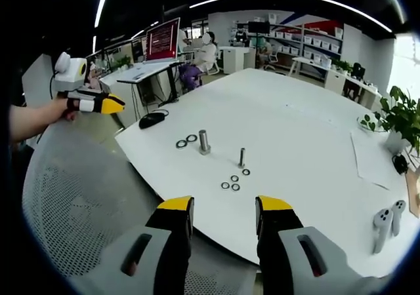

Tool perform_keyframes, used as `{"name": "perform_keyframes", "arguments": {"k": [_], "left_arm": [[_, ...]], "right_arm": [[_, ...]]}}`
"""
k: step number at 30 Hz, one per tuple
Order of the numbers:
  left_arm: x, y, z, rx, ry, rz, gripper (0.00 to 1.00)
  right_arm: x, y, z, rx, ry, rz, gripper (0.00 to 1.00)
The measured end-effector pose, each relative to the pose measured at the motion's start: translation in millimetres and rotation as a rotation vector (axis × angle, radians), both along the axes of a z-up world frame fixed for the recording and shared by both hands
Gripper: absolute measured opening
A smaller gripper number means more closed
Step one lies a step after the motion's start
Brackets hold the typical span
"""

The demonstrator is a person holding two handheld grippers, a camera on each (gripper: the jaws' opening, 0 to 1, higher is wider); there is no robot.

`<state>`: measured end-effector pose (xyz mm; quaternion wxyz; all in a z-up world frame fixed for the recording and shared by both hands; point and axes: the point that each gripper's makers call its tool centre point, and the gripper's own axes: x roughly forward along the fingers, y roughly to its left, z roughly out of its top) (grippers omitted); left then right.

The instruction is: Place the washer onto the threaded stud by aligning its center hole with the stud, sliding it down to the base, and recovering from edge contact or off-axis alignment until the washer reaches the visible bottom stop.

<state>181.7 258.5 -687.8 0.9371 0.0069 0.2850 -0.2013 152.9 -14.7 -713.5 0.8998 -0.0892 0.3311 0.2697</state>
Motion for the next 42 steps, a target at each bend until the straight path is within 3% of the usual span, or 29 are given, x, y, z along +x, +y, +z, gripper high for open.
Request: {"name": "perform_keyframes", "arguments": {"k": [42], "left_arm": [[-1.5, -2.6, -2.3, 0.009, 0.01, -0.013, 0.18]], "right_arm": [[2.3, -5.6, 2.4, 0.002, -0.016, -0.027, 0.4]]}}
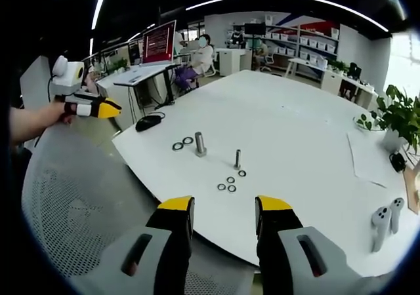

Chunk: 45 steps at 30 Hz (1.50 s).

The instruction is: Place the washer onto the threaded stud by aligning its center hole with the stud, sliding it down to the base, and recovering from edge contact or off-axis alignment until the washer reaches the visible bottom stop.

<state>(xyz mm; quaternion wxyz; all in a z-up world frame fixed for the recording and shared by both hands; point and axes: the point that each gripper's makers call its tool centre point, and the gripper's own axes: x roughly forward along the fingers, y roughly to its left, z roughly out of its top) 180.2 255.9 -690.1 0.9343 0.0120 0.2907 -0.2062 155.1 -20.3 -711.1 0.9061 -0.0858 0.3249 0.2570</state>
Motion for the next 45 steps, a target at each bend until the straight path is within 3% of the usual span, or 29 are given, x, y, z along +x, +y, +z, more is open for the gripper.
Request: {"name": "perform_keyframes", "arguments": {"k": [13, 27, 38, 45], "left_arm": [[0.8, 1, 3.1, -0.026, -0.006, 0.007, 0.18], [-2.0, -2, -1.8, -0.007, 0.007, -0.016, 0.17], [-5.6, 0, -15.9, 0.035, 0.077, -0.023, 0.17], [-7.5, 1, -22.1, 0.06, 0.108, -0.015, 0.19]], "right_arm": [[-1, 3, -1.5, -0.001, 0.01, 0.014, 0.4], [-3, 9, 0.1, 0.022, 0.014, 0.039, 0.4], [-4, 18, 8.7, 0.063, -0.017, 0.068, 0.4], [-7, 22, 7.8, 0.092, 0.003, 0.085, 0.4]]}}
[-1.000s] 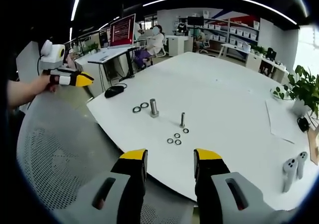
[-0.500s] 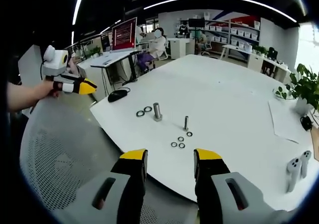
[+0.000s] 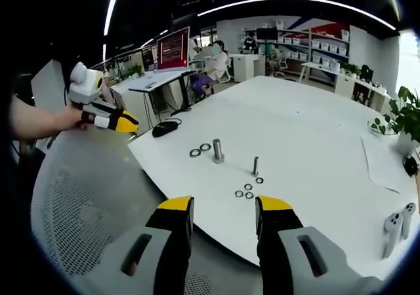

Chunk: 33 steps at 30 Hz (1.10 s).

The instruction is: Place the washer onto the threaded stud by aligning its center hole with the stud, sliding it down to the base, and recovering from edge contact or off-axis alignment until the washer reaches the visible bottom stop.

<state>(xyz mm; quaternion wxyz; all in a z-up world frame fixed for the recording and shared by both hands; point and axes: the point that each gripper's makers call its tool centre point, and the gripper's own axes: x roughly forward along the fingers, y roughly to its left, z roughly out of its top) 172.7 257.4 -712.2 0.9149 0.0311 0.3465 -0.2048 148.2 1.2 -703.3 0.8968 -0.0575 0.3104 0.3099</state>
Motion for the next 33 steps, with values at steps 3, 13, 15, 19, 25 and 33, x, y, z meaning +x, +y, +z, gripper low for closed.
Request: {"name": "perform_keyframes", "arguments": {"k": [3, 13, 15, 19, 25, 33], "left_arm": [[0.6, 1, 3.1, 0.001, -0.02, 0.007, 0.2], [1.0, 10, -6.6, 0.022, 0.028, 0.035, 0.2], [1.7, 10, -4.8, 0.02, 0.027, 0.037, 0.19], [-1.4, 9, -11.4, 0.037, 0.054, 0.018, 0.19], [0.0, 8, -6.3, 0.017, 0.036, 0.011, 0.16], [-4.6, 2, -12.1, 0.042, 0.056, -0.035, 0.21]], "right_arm": [[-2, 0, -1.3, 0.025, 0.022, -0.009, 0.4], [-1, 3, 1.9, 0.055, 0.027, -0.026, 0.4], [1, 2, 2.4, 0.053, 0.02, -0.031, 0.4], [-1, 6, -0.8, 0.052, 0.038, -0.011, 0.4], [1, 3, 1.4, 0.054, 0.027, -0.034, 0.4], [-1, 3, -3.0, 0.037, 0.043, -0.025, 0.4]]}}
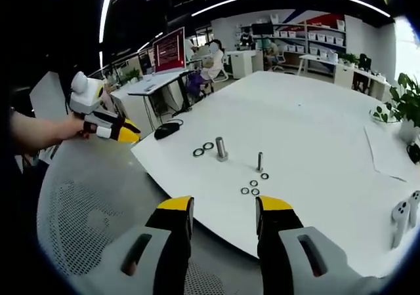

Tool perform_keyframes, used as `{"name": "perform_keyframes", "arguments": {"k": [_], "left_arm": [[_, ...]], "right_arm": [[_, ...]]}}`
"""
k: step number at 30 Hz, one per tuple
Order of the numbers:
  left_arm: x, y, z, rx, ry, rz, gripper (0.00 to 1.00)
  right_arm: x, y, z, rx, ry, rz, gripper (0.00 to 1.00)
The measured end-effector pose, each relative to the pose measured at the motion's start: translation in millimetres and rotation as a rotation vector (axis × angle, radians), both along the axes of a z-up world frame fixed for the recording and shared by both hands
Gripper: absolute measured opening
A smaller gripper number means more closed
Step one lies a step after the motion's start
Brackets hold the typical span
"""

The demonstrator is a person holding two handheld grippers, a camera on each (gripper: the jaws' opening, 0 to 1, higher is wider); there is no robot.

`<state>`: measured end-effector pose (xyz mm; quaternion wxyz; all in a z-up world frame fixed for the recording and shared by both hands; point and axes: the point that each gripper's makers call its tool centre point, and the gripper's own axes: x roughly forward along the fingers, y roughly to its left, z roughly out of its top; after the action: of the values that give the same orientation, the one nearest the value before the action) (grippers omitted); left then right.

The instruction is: Place the washer onto the threaded stud by aligning its center hole with the stud, sliding it down to the base, and recovering from edge contact or off-axis alignment until the washer reaches the visible bottom stop.

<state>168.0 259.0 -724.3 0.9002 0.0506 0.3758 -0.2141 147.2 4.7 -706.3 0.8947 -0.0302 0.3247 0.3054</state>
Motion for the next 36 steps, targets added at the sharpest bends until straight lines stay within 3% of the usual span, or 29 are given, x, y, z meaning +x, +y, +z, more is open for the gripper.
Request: {"name": "perform_keyframes", "arguments": {"k": [7, 10, 14, 17, 20, 26, 30, 36], "left_arm": [[-0.7, -2, -0.7, -0.004, 0.011, -0.008, 0.22], [-0.1, -4, 1.0, -0.111, 0.06, 0.05, 0.22], [0.4, -1, -9.8, -0.128, 0.139, 0.059, 0.25], [1.6, -1, -14.8, -0.082, 0.154, 0.038, 0.25], [-0.3, -3, -26.0, -0.052, 0.227, 0.017, 0.24], [23.4, -15, -29.0, 0.022, 0.206, -0.043, 0.3], [39.0, -22, -42.0, 0.088, 0.221, -0.09, 0.31], [60.3, -36, -67.1, 0.058, 0.261, -0.056, 0.32]], "right_arm": [[1, -1, 3.3, 0.008, -0.014, -0.002, 0.4], [1, 1, 8.7, 0.022, -0.041, 0.004, 0.42], [1, -1, 6.6, 0.011, -0.04, 0.008, 0.42], [3, -2, 8.5, 0.017, -0.048, 0.003, 0.42], [2, -2, 9.4, 0.023, -0.051, 0.003, 0.42], [4, -3, 11.2, 0.033, -0.057, -0.007, 0.42], [3, -2, 11.4, 0.033, -0.058, 0.0, 0.42], [2, -2, 11.3, 0.034, -0.059, 0.005, 0.42]]}}
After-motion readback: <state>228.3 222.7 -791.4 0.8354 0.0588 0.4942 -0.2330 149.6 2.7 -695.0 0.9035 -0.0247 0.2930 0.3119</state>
